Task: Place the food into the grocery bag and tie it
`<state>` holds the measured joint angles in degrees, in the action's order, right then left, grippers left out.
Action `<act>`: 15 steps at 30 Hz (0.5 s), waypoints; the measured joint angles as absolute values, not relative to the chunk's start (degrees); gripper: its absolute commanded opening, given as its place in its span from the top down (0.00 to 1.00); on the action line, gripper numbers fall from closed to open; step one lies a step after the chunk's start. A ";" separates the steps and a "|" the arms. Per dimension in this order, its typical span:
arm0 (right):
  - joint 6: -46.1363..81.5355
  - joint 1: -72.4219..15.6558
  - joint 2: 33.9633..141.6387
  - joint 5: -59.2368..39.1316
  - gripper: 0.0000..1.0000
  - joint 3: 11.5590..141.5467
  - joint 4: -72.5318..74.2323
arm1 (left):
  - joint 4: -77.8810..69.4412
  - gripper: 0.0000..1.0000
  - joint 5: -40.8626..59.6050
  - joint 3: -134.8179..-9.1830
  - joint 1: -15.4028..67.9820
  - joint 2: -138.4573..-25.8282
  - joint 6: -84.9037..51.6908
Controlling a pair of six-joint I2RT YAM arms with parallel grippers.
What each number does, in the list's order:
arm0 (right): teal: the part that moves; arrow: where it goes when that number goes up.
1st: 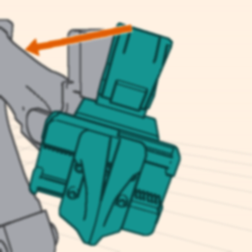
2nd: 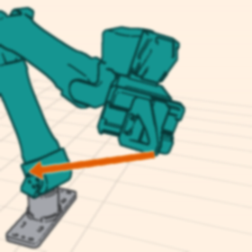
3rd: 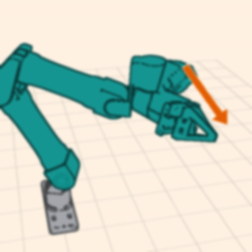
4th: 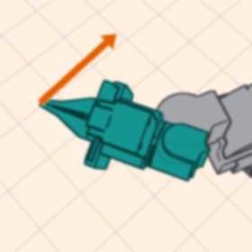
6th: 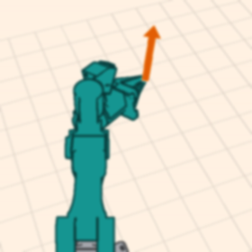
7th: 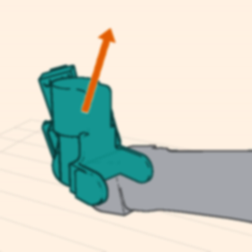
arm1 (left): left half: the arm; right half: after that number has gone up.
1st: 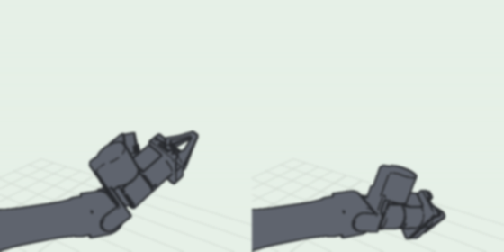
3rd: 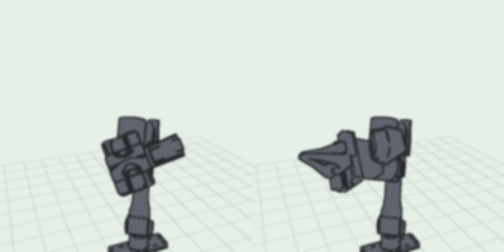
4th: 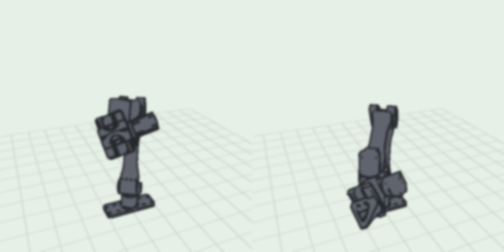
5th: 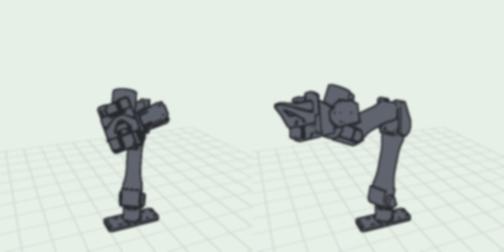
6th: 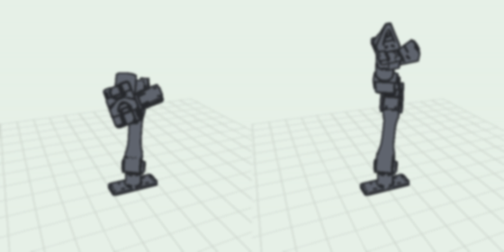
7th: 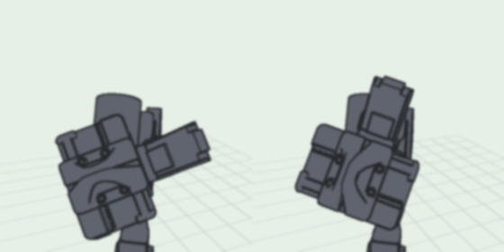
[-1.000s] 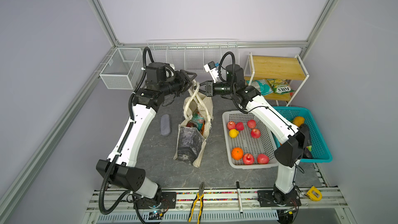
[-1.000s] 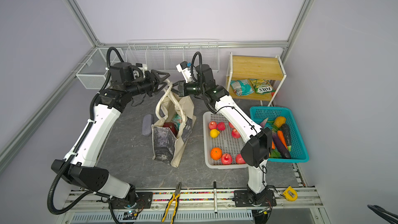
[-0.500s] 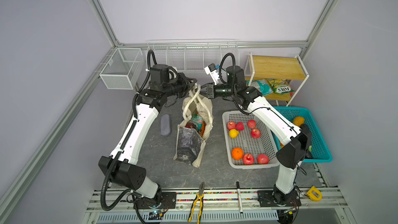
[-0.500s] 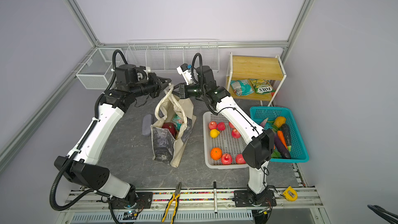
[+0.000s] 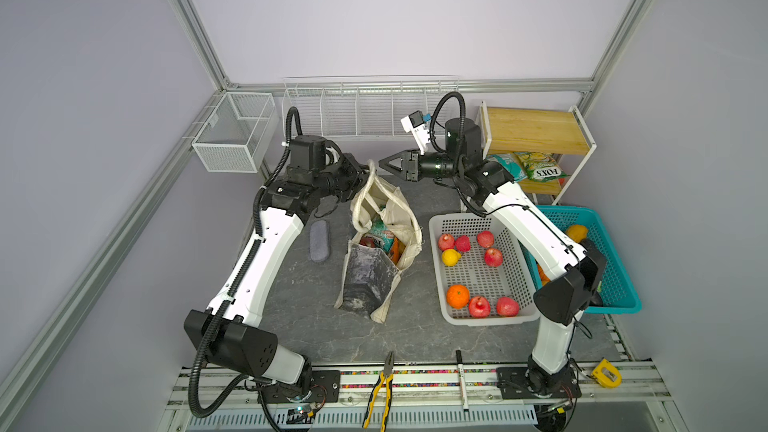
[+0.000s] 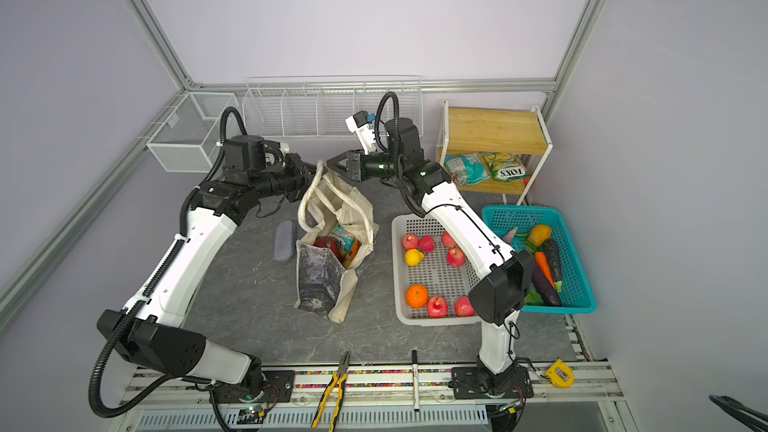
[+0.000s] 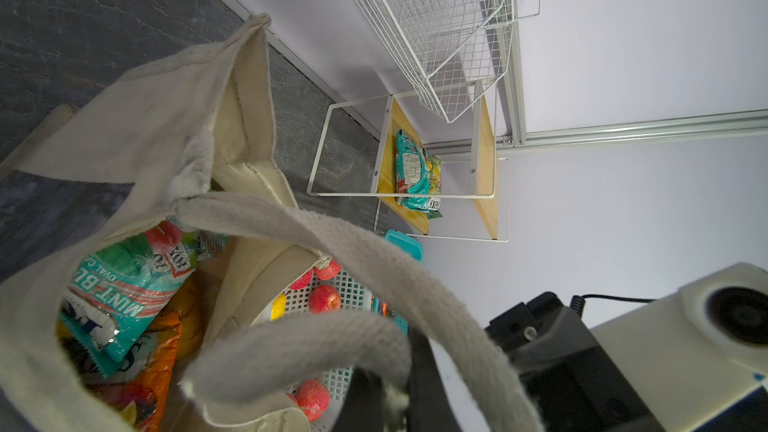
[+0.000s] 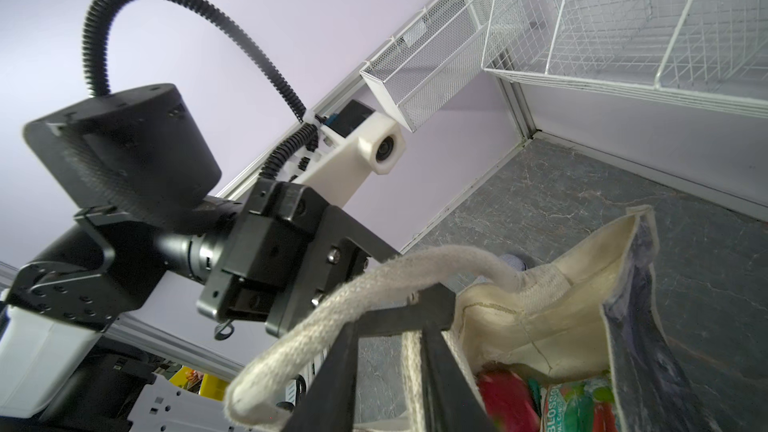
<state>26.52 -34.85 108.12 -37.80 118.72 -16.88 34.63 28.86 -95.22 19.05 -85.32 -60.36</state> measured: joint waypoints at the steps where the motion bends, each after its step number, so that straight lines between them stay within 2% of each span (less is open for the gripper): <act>1: 26.52 -34.85 108.12 -37.87 0.71 119.50 -16.88 | 34.57 1.00 29.19 -95.22 19.11 -85.32 -60.36; 15: 23.49 -32.05 107.77 -37.87 0.69 121.91 -20.38 | 21.28 1.00 35.03 -91.42 19.51 -85.54 -67.81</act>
<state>23.49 -32.05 107.77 -37.87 121.91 -20.38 21.28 35.03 -91.42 19.51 -85.54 -67.81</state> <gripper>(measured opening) 0.308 0.070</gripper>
